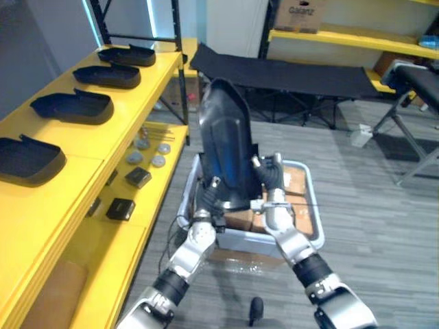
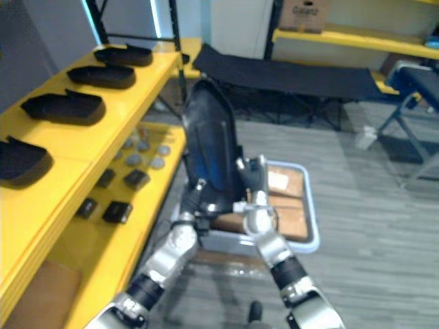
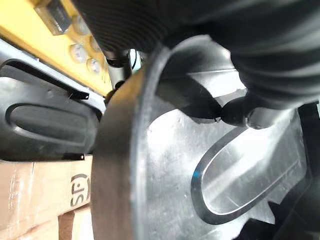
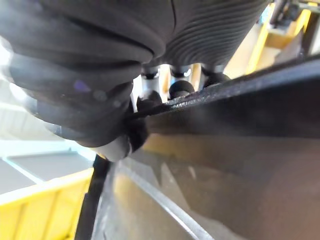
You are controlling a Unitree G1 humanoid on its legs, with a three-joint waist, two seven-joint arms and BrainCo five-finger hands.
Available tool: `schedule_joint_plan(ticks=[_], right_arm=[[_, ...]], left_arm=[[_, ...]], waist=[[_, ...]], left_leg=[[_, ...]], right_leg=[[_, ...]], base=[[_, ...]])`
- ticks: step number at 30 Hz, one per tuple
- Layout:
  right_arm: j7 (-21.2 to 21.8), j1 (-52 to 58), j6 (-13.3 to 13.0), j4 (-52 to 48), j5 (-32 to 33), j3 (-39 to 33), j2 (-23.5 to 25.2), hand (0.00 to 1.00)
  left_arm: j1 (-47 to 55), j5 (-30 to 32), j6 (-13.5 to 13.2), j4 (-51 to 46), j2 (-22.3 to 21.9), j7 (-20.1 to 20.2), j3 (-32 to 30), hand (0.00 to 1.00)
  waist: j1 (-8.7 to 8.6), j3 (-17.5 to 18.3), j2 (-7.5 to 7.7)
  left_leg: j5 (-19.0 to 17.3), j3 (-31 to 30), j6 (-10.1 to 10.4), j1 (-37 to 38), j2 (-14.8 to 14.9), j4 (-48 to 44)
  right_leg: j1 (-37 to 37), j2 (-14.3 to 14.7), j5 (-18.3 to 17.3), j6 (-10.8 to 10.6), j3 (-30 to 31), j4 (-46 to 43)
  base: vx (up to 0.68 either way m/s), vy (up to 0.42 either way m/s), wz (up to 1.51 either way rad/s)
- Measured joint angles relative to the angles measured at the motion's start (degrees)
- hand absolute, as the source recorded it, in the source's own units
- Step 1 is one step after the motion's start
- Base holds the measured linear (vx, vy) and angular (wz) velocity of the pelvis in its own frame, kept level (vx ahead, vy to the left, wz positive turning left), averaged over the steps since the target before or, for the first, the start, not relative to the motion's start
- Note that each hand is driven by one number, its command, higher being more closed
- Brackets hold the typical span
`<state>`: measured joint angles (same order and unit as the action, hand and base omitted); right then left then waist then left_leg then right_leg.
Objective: Walk over and take plastic housings, then place them on the shelf
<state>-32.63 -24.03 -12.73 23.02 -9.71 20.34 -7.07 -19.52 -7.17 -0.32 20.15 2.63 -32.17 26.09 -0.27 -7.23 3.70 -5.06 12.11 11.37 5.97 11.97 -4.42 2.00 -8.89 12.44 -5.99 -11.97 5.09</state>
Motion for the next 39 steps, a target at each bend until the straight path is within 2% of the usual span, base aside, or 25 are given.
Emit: schedule_joint_plan(ticks=[9,10,15,21,29,33,35,37,39], right_arm=[[0.0,1.7,0.0,0.0,1.1,-0.1,-1.9,1.0],[0.0,1.8,0.1,0.1,1.1,-0.1,-2.1,0.0],[0.0,3.3,0.0,0.2,1.1,0.9,-2.4,0.0],[0.3,4.2,0.1,1.4,2.3,3.0,-2.4,0.0],[1.5,5.2,0.3,3.0,2.3,4.6,-2.4,0.0],[2.0,5.3,0.2,4.4,2.5,5.3,-2.4,0.0],[4.2,5.3,-0.6,4.7,8.6,6.2,-2.4,0.0],[6.4,5.5,-2.7,4.7,14.7,6.3,-2.4,0.0],[8.4,5.9,-6.3,4.7,21.3,6.4,-2.1,0.0]], left_arm=[[-1.2,11.8,5.1,-3.7,2.1,-0.7,0.5,1.0],[-1.8,12.6,5.6,-3.7,2.4,-0.7,0.5,1.0],[-3.9,15.1,6.8,-5.7,4.4,-0.7,1.3,1.0],[-5.1,20.8,8.3,-7.8,5.3,-0.7,1.3,1.0],[-5.4,24.6,9.4,-8.9,5.5,-0.6,1.8,1.0],[-5.4,30.6,11.3,-9.1,5.5,-0.3,2.2,1.0],[-5.4,34.3,11.8,-9.1,5.6,-0.4,2.3,1.0],[-5.4,37.7,11.8,-9.1,5.7,-1.3,2.2,1.0],[-5.3,41.8,11.7,-9.1,5.7,-3.7,2.3,1.0]], waist=[[-0.56,-0.2,0.32],[-0.57,-0.3,0.45],[-0.6,-0.4,0.68],[-0.61,-0.4,0.68],[-0.66,-0.5,0.55],[-0.66,-0.6,0.4],[-0.66,-0.6,0.33],[-0.64,-0.7,0.17],[-0.67,-1.0,-0.25]], left_leg=[[-0.1,0.2,0.0,0.0,0.1,0.0],[-0.1,0.2,0.0,0.0,0.2,0.0],[-0.1,0.4,0.1,0.0,0.3,0.1],[-0.1,0.9,0.1,0.0,0.3,0.2],[-0.1,1.0,0.1,0.0,0.2,0.4],[-0.2,1.0,0.2,0.0,0.2,0.5],[-0.2,1.2,0.2,-0.1,0.2,0.7],[-0.3,1.4,0.2,-0.1,0.2,0.8],[-0.4,1.5,0.3,-0.1,0.3,0.8]], right_leg=[[0.1,0.1,-0.3,0.3,0.0,0.0],[0.1,0.1,-0.3,0.3,0.0,0.0],[0.3,0.0,-0.4,0.4,0.1,0.0],[0.8,0.1,-0.3,0.4,0.6,0.0],[1.0,0.1,-0.5,0.4,0.6,0.0],[1.1,0.3,-0.7,0.4,0.7,0.0],[1.4,0.4,-0.8,0.3,0.8,0.0],[1.7,0.5,-0.9,0.4,1.0,0.0],[1.8,0.7,-0.8,0.3,1.1,0.0]], base=[[0.0,0.0,0.0],[0.0,0.0,0.0],[0.0,0.0,0.0],[0.0,0.002,-0.03],[0.0,0.0,0.0],[0.0,0.0,0.0],[0.0,-0.001,-0.02],[0.02,0.0,-0.05],[0.04,0.001,-0.05]])
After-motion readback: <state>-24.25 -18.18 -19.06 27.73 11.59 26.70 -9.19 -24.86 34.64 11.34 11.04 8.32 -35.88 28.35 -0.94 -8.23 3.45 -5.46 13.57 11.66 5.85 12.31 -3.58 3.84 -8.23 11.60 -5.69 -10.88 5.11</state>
